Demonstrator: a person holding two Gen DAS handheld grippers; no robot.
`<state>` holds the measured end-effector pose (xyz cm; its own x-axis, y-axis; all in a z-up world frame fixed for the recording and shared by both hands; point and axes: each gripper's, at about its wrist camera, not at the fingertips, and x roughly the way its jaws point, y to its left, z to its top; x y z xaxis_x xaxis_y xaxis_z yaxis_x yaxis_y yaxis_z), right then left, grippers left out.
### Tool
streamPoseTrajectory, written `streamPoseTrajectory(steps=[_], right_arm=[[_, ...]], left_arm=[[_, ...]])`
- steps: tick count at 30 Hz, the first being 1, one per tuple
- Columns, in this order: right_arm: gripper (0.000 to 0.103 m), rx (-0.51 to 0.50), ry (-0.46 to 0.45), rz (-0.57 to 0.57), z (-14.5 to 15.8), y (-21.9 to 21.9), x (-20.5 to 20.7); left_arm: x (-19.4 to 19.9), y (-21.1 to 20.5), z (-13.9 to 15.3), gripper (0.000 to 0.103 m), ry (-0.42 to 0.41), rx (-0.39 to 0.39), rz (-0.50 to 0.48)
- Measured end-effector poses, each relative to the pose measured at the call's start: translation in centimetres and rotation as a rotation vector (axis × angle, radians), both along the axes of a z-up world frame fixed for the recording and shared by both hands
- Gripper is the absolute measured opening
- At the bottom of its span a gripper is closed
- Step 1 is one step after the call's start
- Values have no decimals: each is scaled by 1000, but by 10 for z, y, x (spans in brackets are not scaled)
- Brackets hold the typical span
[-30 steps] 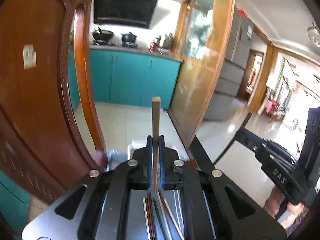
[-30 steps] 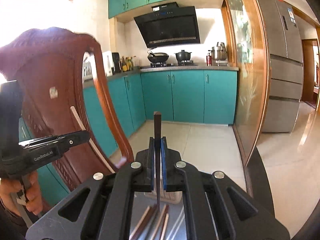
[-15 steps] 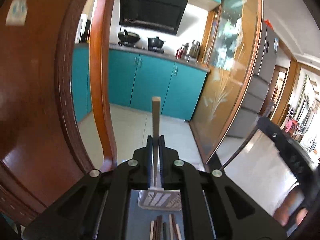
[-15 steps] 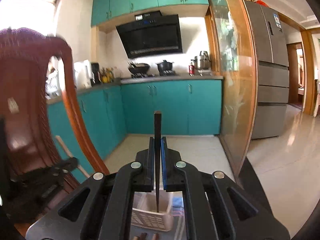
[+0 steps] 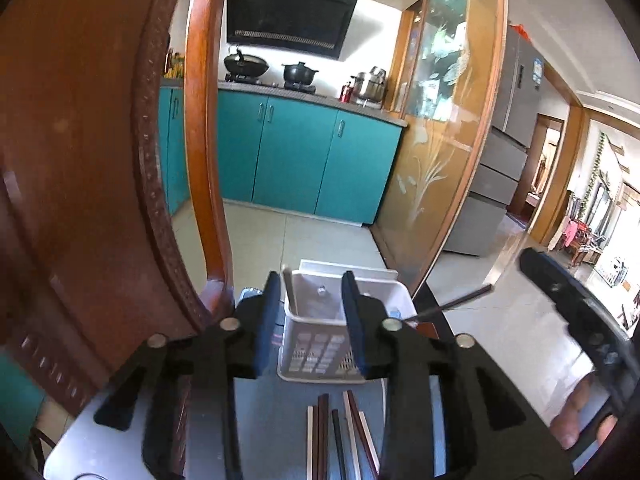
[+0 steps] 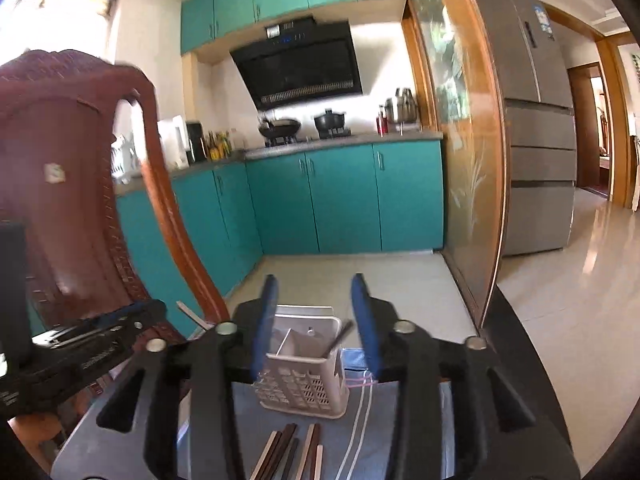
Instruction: Organize utensils
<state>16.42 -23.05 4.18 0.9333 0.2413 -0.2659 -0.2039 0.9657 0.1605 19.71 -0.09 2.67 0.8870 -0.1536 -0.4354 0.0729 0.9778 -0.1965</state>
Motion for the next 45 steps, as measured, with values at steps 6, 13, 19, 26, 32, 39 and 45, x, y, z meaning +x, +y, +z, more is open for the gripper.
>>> streamPoseTrajectory(steps=[6, 13, 19, 26, 32, 39, 45], right_arm=[[44, 0, 163, 17, -71, -12, -35], [44, -89, 547, 15, -179, -1, -15], [44, -180, 619, 45, -200, 19, -9], [44, -281, 648, 71, -217, 46, -11], [16, -298, 647, 85, -217, 52, -10], [12, -235, 683, 44, -216, 32, -10], [12, -138, 726, -2, -215, 5, -13]], left_arm=[[-24, -8, -78, 34, 200, 42, -44], [-20, -28, -186, 22, 508, 99, -139], [-24, -32, -203, 22, 538, 122, -156], [-25, -28, -204, 24, 552, 81, -150], [-33, -28, -206, 17, 543, 82, -161], [-36, -34, -210, 6, 547, 83, -184], [-41, -36, -210, 6, 548, 90, -204]])
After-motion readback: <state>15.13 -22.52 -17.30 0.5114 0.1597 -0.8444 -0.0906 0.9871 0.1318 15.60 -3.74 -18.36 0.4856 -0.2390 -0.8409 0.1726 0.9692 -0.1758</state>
